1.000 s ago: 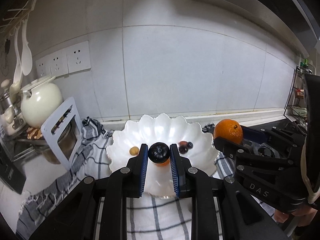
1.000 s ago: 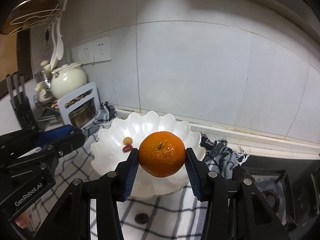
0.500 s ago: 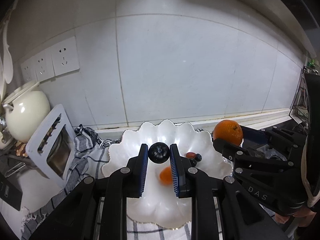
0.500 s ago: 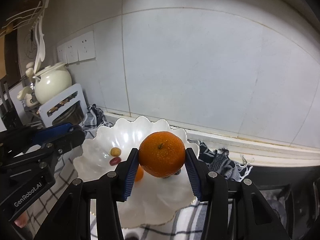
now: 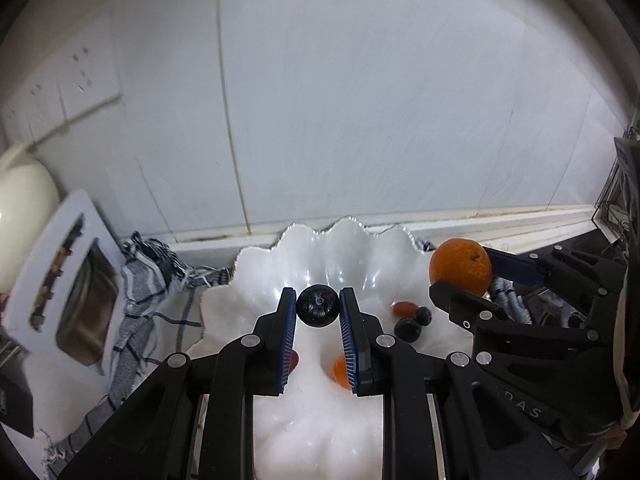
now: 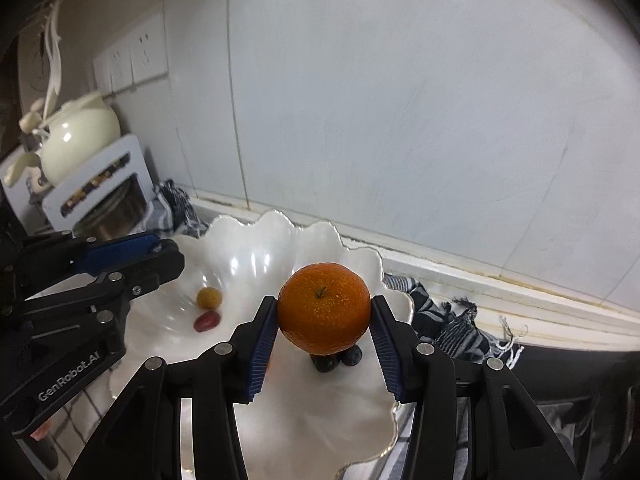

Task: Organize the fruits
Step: 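Carry the dark plum and orange over the white bowl with both tools, then open both grippers to drop the plum and orange into the bowl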

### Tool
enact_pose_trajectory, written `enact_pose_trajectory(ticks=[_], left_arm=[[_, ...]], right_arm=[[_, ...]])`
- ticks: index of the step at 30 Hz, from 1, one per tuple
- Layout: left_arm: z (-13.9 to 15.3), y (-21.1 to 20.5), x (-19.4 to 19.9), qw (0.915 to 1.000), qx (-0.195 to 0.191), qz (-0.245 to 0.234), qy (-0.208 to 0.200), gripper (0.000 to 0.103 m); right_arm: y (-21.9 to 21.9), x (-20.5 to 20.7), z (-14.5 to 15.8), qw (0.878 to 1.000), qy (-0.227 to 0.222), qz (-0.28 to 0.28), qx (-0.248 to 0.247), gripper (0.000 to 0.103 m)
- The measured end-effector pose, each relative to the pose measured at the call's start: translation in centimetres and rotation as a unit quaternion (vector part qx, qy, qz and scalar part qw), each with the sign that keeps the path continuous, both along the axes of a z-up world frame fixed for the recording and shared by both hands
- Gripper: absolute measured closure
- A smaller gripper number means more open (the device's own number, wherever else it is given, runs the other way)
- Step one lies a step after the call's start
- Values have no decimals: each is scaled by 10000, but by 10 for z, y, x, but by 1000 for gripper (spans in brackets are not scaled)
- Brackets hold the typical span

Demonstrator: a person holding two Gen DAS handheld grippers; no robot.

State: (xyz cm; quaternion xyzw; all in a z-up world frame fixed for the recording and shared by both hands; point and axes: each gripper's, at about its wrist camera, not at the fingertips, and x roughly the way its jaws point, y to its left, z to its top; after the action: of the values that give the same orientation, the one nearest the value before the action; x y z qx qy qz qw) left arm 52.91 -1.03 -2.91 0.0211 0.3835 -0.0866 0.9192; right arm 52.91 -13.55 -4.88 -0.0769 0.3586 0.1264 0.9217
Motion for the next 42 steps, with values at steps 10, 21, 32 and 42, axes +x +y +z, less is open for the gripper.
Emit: enact_pose_trajectory(ticks=[10, 21, 32, 42], left_arm=[[-46, -3, 38, 9973, 148, -100, 706, 80], [-63, -3, 53, 9953, 184, -47, 946, 80], [-40, 10, 24, 9980, 275, 206, 536, 48], [6, 8, -35, 9979, 378, 497, -151, 41]], right_arm=[[1, 35, -35, 9981, 584, -1, -191, 55], [3, 46, -51, 9960, 857, -10, -236, 55], [-3, 28, -37, 9977, 545, -250, -305, 38], [-16, -28, 0, 9998, -64, -200, 22, 38]])
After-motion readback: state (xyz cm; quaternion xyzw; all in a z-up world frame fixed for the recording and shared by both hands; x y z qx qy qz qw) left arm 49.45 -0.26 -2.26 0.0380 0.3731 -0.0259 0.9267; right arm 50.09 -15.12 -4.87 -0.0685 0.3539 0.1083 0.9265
